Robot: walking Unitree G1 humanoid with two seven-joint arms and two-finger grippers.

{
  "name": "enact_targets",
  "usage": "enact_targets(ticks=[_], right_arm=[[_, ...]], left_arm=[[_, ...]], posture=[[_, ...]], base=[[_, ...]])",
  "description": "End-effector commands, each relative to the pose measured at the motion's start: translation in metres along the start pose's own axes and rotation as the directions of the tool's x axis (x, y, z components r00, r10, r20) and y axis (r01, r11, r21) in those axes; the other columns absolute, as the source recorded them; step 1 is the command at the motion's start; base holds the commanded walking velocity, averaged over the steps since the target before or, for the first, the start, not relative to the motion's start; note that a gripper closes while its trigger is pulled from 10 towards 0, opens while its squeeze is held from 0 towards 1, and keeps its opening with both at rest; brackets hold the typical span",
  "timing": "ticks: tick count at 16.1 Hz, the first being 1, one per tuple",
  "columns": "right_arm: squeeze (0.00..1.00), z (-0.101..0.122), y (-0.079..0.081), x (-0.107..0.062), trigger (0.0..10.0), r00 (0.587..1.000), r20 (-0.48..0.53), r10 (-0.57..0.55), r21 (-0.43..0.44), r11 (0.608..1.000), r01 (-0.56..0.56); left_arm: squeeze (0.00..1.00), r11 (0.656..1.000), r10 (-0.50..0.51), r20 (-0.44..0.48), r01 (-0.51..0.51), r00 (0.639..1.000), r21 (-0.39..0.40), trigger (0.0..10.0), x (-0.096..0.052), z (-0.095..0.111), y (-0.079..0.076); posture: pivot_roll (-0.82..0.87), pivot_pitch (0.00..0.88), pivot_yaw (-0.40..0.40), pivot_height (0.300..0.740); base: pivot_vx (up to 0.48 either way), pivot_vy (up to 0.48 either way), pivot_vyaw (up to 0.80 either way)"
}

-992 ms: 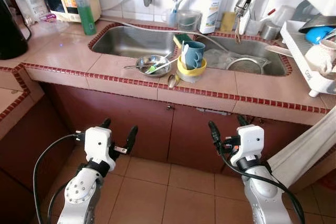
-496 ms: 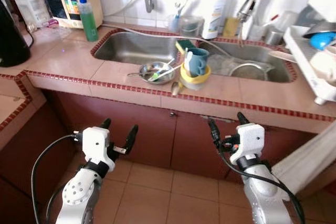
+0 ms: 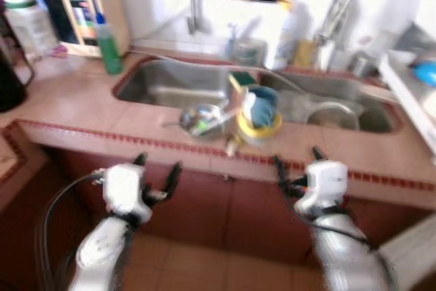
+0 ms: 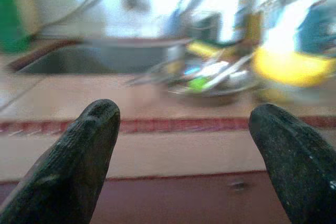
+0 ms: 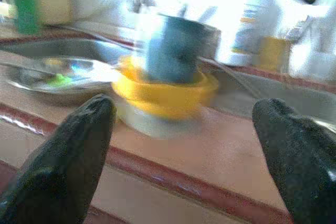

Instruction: Kitchen organization

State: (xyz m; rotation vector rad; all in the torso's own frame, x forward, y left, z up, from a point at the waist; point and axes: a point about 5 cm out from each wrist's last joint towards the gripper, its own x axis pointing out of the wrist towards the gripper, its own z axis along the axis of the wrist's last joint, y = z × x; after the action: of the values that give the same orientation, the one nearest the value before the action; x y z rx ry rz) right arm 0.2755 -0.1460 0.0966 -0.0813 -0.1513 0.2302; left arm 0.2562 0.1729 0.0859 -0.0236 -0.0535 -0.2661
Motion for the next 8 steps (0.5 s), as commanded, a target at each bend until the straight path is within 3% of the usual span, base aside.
enact_targets(ticks=[1, 8], right_arm=[[0.00, 0.0008, -0.0105, -0.0019, 10.0, 1.000, -0.007, -0.022, -0.021, 1.000, 0.022], [0.00, 0.0000, -0.0077, -0.0022, 10.0, 1.000, -0.010, -0.002, -0.029, 1.000, 0.002]], left_arm=[[0.00, 1.000, -0.028, 0.025, 0.028, 0.999, -0.008, 10.0, 0.0058, 0.0055, -0.0080], [0.00, 0.999, -0.033, 0.051, 0.034, 0.998, -0.037, 10.0, 0.0034, 0.0079, -0.0104]], posture=[[-0.14, 0.000, 0.007, 0.740], [-0.13, 0.000, 0.001, 0.740]], base=[[0.326, 0.000, 0.00], [0.000, 0.000, 0.00]])
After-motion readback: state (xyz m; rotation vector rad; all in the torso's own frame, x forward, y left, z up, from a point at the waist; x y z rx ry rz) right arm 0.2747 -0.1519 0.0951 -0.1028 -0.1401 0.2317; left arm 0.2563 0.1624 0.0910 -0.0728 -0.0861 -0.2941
